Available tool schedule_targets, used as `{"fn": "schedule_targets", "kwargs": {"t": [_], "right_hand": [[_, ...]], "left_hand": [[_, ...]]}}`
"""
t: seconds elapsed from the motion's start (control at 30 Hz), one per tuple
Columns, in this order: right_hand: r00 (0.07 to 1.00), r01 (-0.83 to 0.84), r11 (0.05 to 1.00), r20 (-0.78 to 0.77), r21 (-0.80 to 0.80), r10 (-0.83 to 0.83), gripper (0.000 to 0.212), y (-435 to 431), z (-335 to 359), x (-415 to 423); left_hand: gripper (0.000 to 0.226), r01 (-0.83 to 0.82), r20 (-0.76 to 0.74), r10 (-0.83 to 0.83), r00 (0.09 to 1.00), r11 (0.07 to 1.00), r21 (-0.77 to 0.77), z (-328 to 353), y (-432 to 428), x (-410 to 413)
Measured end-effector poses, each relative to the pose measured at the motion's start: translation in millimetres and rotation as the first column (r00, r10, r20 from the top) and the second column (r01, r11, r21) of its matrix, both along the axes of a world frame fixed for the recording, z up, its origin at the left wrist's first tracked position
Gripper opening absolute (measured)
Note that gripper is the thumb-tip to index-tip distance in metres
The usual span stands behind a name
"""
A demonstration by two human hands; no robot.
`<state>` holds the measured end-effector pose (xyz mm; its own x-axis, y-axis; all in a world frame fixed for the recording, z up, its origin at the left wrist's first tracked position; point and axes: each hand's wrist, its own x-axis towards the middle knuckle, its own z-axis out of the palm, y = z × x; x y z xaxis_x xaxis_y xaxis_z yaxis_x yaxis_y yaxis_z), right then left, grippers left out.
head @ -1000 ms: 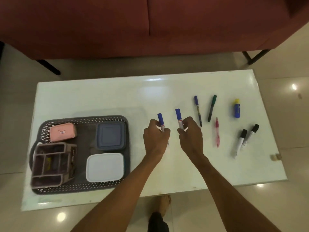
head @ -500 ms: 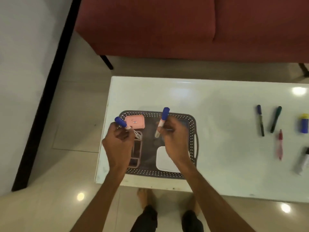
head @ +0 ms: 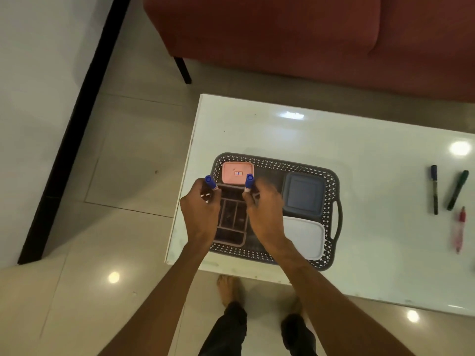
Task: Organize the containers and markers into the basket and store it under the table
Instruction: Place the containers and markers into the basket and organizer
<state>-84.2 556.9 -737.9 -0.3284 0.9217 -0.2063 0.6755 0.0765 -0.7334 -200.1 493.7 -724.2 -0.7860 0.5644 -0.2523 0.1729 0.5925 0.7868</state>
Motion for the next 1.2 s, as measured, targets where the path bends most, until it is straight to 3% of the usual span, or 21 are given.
{"fn": "schedule_targets", "kwargs": {"t": [0.3, 0.47, 0.67, 0.87, 1.03, 1.2], "right_hand": [[0.987, -0.102, 0.995, 0.126, -0.018, 0.104, 0.034, 0.2, -13.1, -4.9], [0.992, -0.105, 0.993, 0.058, -0.062, 0.109, 0.042, 3.0, -3.0, 12.5], [0.995, 0.044, 0.999, -0.092, -0.018, -0.045, 0.044, 16.1, 24.9, 70.2], [0.942, 0.285, 0.957, -0.198, 0.053, -0.269, 0.033, 39.3, 40.8, 177.3], [0.885, 0.442, 0.896, -0.184, 0.049, -0.427, 0.031, 62.7, 41.0, 288.5], [0.805, 0.586, 0.81, -0.15, 0.039, -0.575, 0.03, 85.1, 30.9, 407.8]], "left_hand": [[0.022, 0.032, -0.072, -0.042, 0.996, 0.99, -0.14, -4.6, 7.5, 2.5], [0.046, 0.018, -0.063, -0.025, 0.998, 0.992, -0.122, 7.6, 2.7, 7.5], [0.058, 0.056, -0.265, -0.061, 0.962, 0.998, -0.026, 43.0, 6.6, 53.6], [0.044, 0.355, -0.265, -0.333, 0.905, 0.934, 0.037, 55.0, 52.4, 167.9], [0.035, 0.628, -0.097, -0.624, 0.775, 0.778, 0.015, 45.9, 98.4, 284.2], [0.034, 0.744, -0.027, -0.743, 0.668, 0.668, 0.014, 36.7, 145.6, 398.8]]}}
